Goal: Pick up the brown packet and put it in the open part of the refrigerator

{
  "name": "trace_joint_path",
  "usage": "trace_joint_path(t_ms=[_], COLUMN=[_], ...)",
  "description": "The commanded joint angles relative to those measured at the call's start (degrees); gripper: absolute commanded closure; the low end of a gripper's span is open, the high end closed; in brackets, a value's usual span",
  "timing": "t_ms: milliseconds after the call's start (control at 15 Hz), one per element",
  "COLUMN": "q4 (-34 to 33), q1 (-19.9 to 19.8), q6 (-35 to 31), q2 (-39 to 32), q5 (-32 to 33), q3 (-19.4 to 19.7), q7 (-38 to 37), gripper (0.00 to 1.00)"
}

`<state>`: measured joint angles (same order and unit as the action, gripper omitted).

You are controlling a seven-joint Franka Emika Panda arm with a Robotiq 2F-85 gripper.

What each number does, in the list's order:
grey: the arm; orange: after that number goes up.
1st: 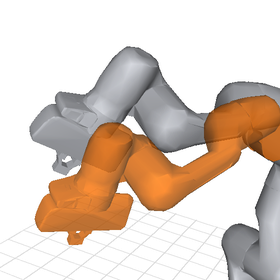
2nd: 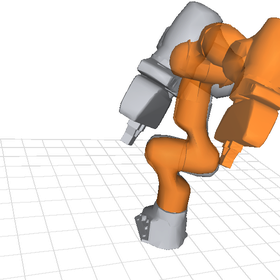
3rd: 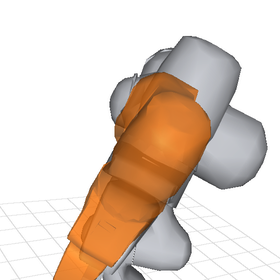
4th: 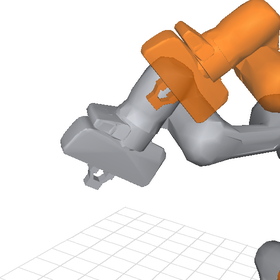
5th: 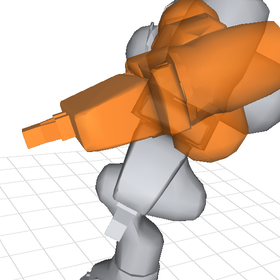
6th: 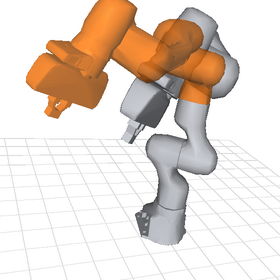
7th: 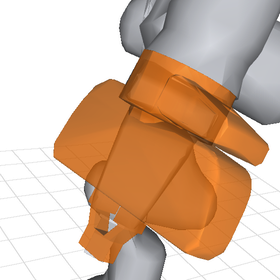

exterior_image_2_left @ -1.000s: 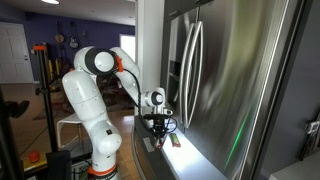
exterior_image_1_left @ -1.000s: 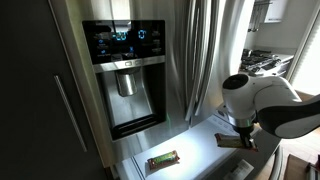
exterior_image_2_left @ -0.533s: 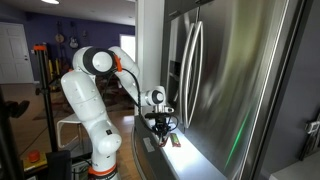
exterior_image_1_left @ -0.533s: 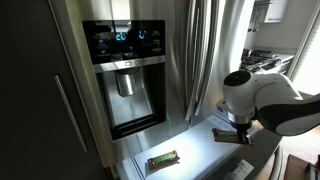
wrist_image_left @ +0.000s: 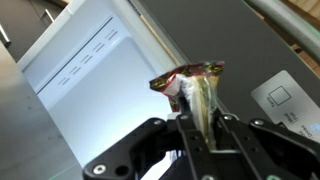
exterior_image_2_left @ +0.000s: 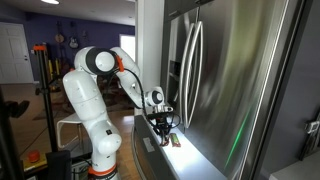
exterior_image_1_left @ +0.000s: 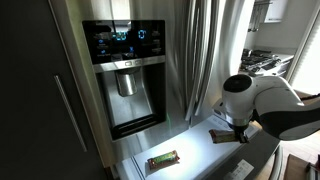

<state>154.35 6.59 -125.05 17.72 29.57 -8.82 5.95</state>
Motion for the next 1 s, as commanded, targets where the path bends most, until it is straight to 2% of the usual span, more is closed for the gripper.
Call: trace_joint_path(t_ms=[0,267,467,533,600,733,933], q4=[-1.2,-2.1,-3.2,-3.7,-4.1,-4.7,-4.8], q1=[-0.3,-0.4,-0.4,-0.4,-0.4,-0.2,0.0], q6=[-4.2,-9.0,-9.7,-9.5,-9.4,-9.4,-10.2], q2=[-3.3,-6.3,-8.4,-9.0,-9.5,-10.1,-9.7], q5=[5.8,9.9,12.2,13.0,13.4,13.8,12.6], q3=[-0.3,0.2,0.2,0.2,0.3,0.4,0.8], q7=[2.6,3.1,2.6,2.0,2.1,2.2,3.1], gripper=[0.95,0.95,0.95,0.77,0.53,0.48,0.26])
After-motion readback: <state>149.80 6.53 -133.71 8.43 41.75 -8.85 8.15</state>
